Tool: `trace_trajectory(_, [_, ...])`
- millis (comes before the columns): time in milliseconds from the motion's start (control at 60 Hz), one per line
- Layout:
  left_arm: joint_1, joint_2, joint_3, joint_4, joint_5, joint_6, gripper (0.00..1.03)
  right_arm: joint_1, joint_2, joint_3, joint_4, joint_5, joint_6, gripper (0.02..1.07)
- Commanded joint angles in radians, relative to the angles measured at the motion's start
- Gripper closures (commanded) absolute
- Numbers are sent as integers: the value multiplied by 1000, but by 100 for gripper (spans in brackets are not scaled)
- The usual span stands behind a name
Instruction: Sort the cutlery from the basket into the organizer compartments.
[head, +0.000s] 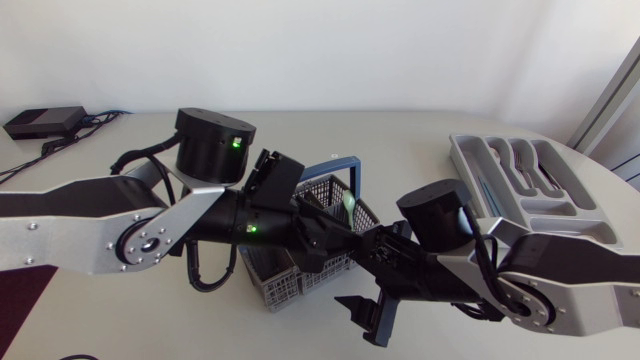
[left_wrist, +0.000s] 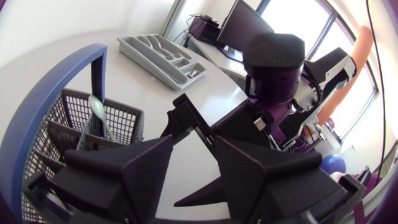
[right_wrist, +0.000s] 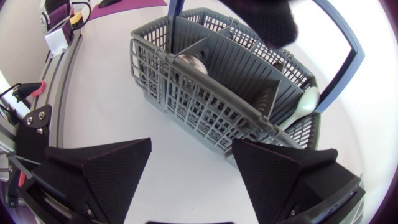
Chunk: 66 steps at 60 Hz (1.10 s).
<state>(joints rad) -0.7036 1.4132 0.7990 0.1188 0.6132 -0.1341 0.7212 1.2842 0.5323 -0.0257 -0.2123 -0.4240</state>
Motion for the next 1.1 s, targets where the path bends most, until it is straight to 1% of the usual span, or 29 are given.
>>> trace_trajectory(0, [-11,-56,-12,-13,16,16,55,1,-14,-37,-3,7,-16,14])
trace_trajectory(100, [-8,-82,-14,-33,14,24,55,3,-25,-45,-13,8,-16,14])
trace_trajectory(183, [6,-125,-9,-67,-24,56,55,3,-46,-54,-28,24,-24,14])
trace_trajectory(217, [16,-148,-6,-88,-50,76,55,3,-69,-61,-43,30,-35,14])
trace_trajectory(233, [18,-174,-6,-111,-101,106,55,3,-92,-68,-56,36,-36,14])
trace_trajectory(300, [35,-212,-9,-145,-124,146,55,1,-128,-77,-80,47,-45,14])
trace_trajectory(350, [56,-238,-9,-168,-167,168,55,-9,-154,-80,-95,53,-50,14])
trace_trajectory(417, [79,-289,-9,-222,-185,209,57,-35,-194,-80,-126,56,-61,14])
trace_trajectory(433, [84,-295,-9,-234,-202,220,58,-40,-203,-80,-131,57,-62,14])
trace_trajectory(450, [95,-309,-12,-261,-247,251,59,-51,-218,-80,-141,62,-65,14])
trace_trajectory(483, [99,-321,-20,-286,-267,280,59,-63,-232,-77,-148,65,-70,14])
trace_trajectory(517, [110,-342,-29,-315,-282,306,59,-80,-238,-72,-152,70,-70,14])
trace_trajectory(550, [119,-361,-44,-332,-299,329,61,-94,-241,-68,-151,77,-70,14])
trace_trajectory(600, [133,-387,-73,-363,-339,370,62,-118,-241,-55,-151,87,-70,14])
trace_trajectory(667, [131,-421,-121,-398,-383,422,62,-134,-240,-41,-140,97,-68,14])
trace_trajectory(717, [131,-434,-156,-404,-426,455,62,-140,-226,-31,-128,110,-65,14])
trace_trajectory(783, [133,-444,-208,-427,-451,502,62,-140,-207,-17,-115,117,-62,12])
trace_trajectory(900, [139,-448,-288,-419,-474,545,62,-135,-163,14,-86,133,-42,12])
trace_trajectory(1000, [142,-428,-320,-350,-500,562,62,-123,-118,34,-74,143,-35,12])
trace_trajectory(1083, [181,-382,-317,-277,-504,567,62,-109,-95,46,-65,149,-29,12])
